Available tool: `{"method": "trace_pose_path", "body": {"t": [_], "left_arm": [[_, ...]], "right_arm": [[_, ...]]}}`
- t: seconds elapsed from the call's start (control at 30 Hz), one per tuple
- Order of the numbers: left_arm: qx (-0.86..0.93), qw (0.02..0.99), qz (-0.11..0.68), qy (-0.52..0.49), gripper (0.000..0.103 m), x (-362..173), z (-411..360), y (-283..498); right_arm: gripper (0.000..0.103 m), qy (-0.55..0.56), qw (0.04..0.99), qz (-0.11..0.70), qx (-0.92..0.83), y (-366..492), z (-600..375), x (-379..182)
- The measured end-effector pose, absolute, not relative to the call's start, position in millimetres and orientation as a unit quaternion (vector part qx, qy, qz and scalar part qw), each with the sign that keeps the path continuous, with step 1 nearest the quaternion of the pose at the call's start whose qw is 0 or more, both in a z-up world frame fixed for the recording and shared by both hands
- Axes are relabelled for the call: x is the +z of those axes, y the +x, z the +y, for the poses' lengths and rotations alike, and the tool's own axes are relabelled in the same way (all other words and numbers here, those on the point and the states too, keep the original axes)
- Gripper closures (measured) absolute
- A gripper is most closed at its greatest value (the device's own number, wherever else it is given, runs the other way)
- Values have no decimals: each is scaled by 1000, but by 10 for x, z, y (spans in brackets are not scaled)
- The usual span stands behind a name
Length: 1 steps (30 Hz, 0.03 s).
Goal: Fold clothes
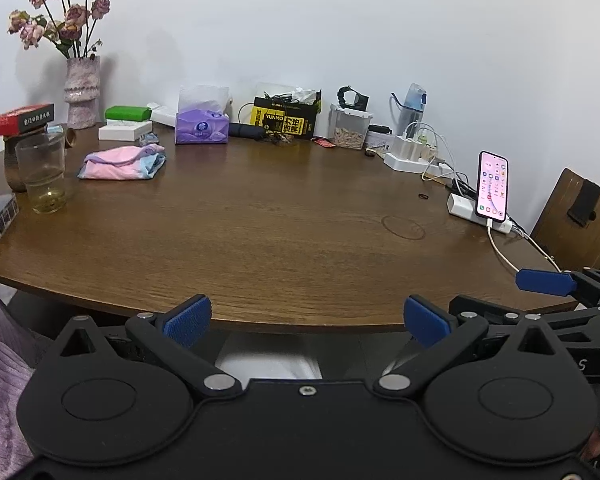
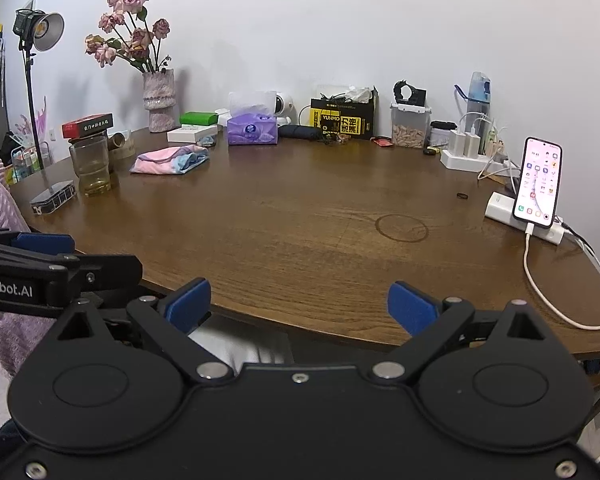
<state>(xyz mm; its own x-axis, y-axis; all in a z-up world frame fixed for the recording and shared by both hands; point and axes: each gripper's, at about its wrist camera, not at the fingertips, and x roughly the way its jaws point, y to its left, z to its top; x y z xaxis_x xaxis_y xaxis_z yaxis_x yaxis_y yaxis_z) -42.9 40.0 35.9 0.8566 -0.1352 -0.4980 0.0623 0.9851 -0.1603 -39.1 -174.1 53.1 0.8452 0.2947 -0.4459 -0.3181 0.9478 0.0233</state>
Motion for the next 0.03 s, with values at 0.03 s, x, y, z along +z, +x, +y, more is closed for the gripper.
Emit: {"method": "trace_pose_path", "body": {"t": [0.03], "left_arm": [[-50,961,263,-70,0,359,395,-430]], "right_arm": [[5,-25,960,227,160,-393,-1739,528]]}}
